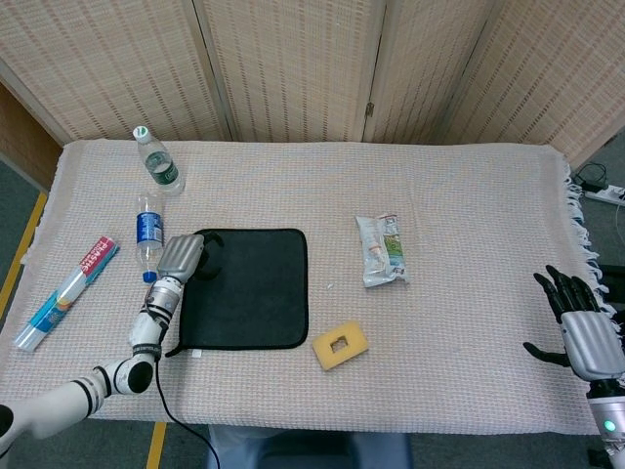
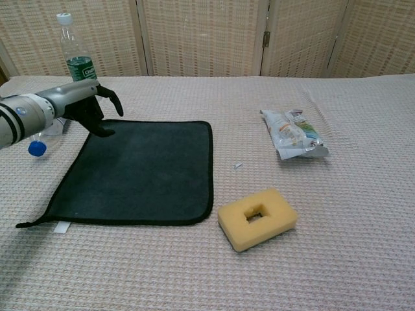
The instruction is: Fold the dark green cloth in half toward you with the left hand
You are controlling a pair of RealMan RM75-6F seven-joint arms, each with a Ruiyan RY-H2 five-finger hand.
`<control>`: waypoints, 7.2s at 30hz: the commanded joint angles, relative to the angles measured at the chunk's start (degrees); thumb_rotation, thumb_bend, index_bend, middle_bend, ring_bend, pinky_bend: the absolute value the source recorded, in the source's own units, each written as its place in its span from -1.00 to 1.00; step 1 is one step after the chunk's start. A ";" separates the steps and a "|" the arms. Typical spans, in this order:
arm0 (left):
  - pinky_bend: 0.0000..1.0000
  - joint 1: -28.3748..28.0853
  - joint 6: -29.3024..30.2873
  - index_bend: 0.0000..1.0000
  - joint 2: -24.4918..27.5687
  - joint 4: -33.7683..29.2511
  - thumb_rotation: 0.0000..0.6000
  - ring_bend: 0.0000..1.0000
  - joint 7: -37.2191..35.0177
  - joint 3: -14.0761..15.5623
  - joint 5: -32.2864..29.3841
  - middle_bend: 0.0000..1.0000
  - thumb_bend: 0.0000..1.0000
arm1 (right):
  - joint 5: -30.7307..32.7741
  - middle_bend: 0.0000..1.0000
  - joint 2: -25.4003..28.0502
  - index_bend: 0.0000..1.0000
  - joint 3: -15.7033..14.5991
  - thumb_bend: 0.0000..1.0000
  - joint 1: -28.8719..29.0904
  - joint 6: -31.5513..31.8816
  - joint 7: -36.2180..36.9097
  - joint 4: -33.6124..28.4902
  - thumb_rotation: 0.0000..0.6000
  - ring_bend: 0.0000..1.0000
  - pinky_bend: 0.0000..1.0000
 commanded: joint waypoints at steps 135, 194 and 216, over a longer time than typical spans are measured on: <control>1.00 12.78 28.37 0.16 -11.65 4.78 1.00 1.00 2.40 19.79 28.86 1.00 -0.14 | -9.79 -1.00 2.67 -1.00 -4.93 -0.76 -3.74 6.60 7.09 -0.72 1.00 -1.00 -1.00; 1.00 8.60 27.32 0.15 -8.92 13.04 1.00 1.00 -5.54 14.82 32.90 1.00 -0.20 | -10.75 -1.00 4.36 -1.00 -5.90 -0.75 -3.40 7.59 11.79 -0.92 1.00 -1.00 -1.00; 1.00 14.92 37.40 0.47 -7.40 9.05 1.00 1.00 -0.17 18.62 35.48 1.00 -0.20 | -12.01 -1.00 4.36 -1.00 -6.39 -0.75 -3.44 8.19 11.74 -0.96 1.00 -1.00 -1.00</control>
